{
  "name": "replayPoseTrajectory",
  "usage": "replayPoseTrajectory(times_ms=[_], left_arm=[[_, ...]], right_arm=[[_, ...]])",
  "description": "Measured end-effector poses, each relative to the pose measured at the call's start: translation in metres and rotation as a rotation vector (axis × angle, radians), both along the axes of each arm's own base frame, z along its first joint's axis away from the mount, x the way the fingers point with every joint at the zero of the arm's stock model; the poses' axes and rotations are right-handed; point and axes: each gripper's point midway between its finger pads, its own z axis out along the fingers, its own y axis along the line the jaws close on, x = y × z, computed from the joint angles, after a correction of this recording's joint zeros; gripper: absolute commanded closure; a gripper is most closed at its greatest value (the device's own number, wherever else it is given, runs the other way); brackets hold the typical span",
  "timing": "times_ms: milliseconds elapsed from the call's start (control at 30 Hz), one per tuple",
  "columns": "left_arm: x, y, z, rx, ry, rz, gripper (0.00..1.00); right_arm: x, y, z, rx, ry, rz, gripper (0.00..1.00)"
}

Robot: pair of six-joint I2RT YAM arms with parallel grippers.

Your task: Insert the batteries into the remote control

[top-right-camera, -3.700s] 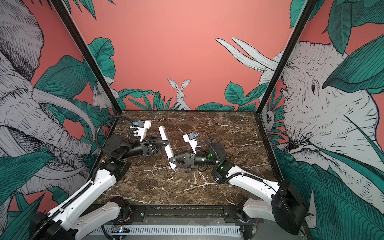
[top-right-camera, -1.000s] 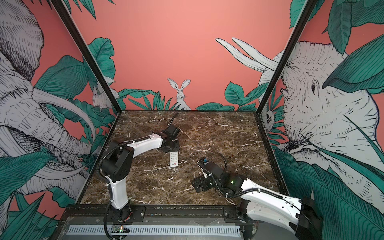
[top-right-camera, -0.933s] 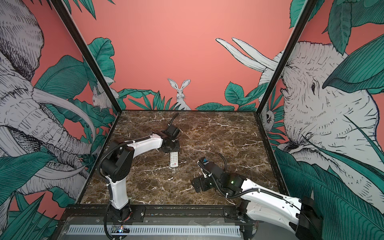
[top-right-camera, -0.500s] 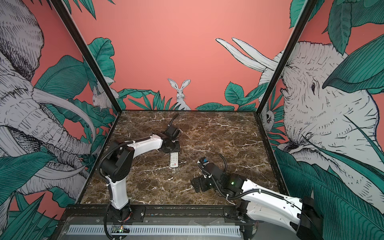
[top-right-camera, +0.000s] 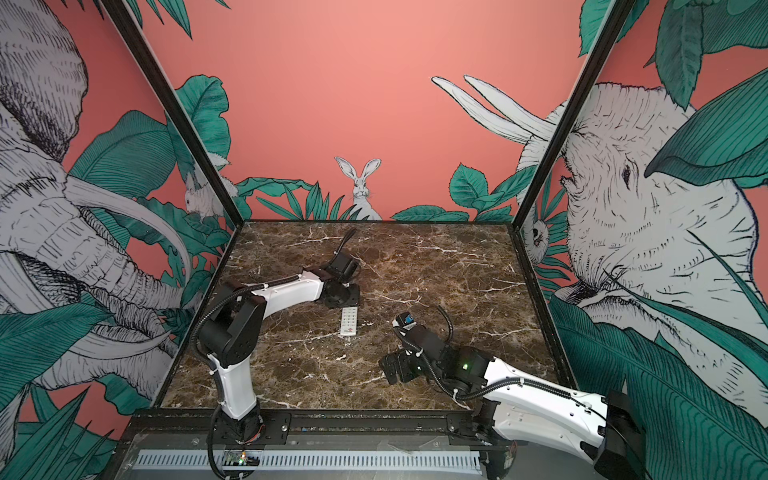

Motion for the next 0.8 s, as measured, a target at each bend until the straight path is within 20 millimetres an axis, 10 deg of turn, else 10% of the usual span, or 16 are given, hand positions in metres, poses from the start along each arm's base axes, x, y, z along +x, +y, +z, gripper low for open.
replayPoseTrajectory(times_ms=[300,600,800], left_arm=[[0.001,-0.001,0.023,-0.029,-0.070,-0.046,0.24],[0.006,0.019,0.135,-0.061,-0.376,-0.124,0.05],[0.000,0.088,0.191,0.095,-0.623,-0.044,0.01]], right_arm=[[0.002,-0.002,-0.001,-0.009,-0.008,-0.009,0.01],[0.019,0.001,-0.003,-0.142,-0.066,0.000,0.01],[0.060,-0.008,0.018,-0.280,-0.163,-0.033,0.01]])
